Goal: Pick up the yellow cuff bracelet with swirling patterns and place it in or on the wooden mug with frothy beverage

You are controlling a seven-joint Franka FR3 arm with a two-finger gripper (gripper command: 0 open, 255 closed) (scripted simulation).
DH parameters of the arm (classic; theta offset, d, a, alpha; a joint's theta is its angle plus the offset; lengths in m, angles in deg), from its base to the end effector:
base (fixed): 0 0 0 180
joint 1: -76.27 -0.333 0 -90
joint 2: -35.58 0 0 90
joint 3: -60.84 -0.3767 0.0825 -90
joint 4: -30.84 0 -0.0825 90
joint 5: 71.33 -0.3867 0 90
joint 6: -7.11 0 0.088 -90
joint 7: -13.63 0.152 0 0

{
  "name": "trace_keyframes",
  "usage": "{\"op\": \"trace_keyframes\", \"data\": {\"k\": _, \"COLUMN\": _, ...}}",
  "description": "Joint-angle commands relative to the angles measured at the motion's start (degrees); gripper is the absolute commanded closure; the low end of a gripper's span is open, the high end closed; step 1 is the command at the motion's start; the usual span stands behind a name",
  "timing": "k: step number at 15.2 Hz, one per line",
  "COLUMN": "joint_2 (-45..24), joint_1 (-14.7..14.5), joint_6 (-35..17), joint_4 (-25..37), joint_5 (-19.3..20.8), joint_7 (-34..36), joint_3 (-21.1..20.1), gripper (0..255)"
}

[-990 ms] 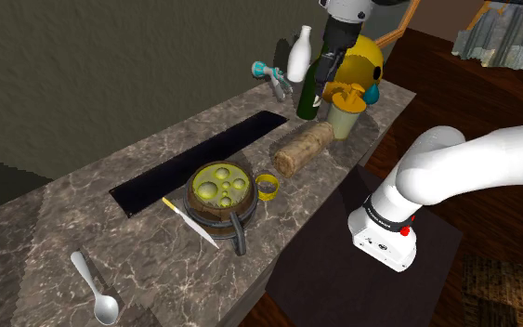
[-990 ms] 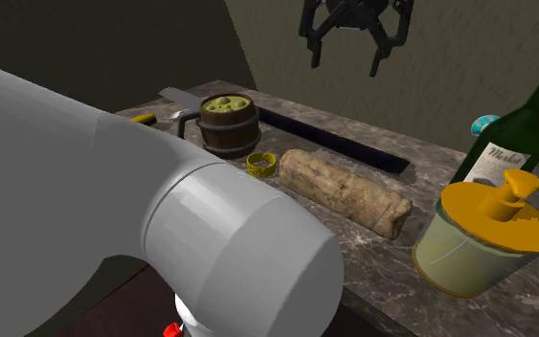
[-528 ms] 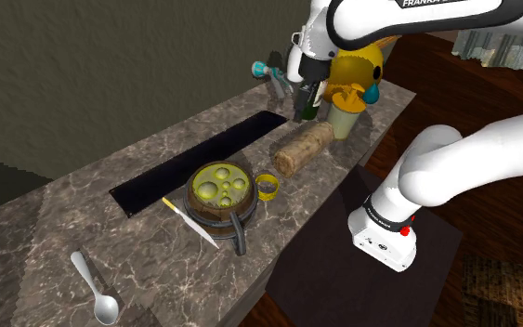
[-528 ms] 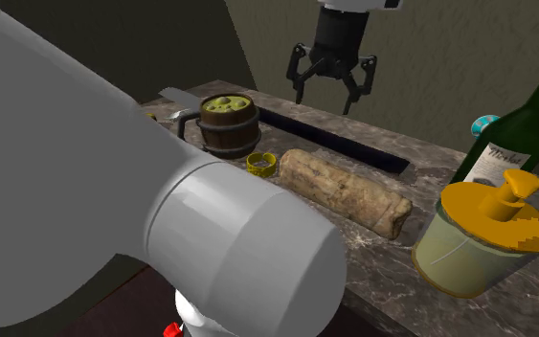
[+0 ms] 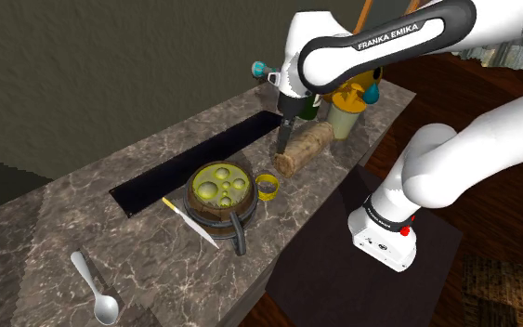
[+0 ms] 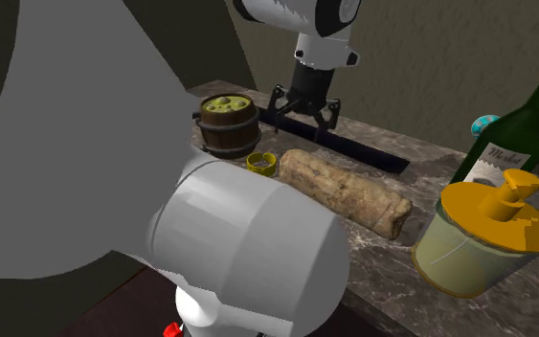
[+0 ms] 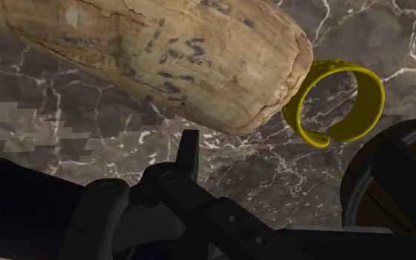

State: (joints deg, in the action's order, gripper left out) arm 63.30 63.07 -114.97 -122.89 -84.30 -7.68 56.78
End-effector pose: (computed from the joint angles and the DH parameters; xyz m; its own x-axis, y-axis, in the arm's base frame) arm 0.3175 0.1170 0.3873 0.8585 0.5126 -0.0171 0.5030 -0.8480 -0.1668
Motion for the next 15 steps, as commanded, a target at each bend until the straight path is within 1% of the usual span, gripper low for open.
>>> {"op": "trace_keyframes", "data": {"k": 1, "joint_2": -4.1, "joint_1": -1.6, "joint_6": -4.4, "joint_4": -0.7, "joint_5": -2.0, "joint_7": -2.2, "joint_3": -0.3, "gripper": 0}}
{"op": "trace_keyframes", "data": {"k": 5, "joint_2": -11.4, "joint_1": -5.0, "joint_6": -11.0, "joint_4": -1.1, "joint_5": -6.1, "joint_7": -6.6, "joint_3": -0.8, "gripper": 0}}
{"op": "trace_keyframes", "data": {"k": 12, "joint_2": -16.3, "joint_1": -6.8, "joint_6": -17.8, "joint_4": -2.9, "joint_5": -8.4, "joint_7": -7.8, "joint_3": -1.0, "gripper": 0}}
{"op": "trace_keyframes", "data": {"k": 15, "joint_2": -16.7, "joint_1": -6.9, "joint_6": -18.4, "joint_4": -3.0, "joint_5": -8.6, "joint_7": -7.9, "joint_3": -1.0, "gripper": 0}}
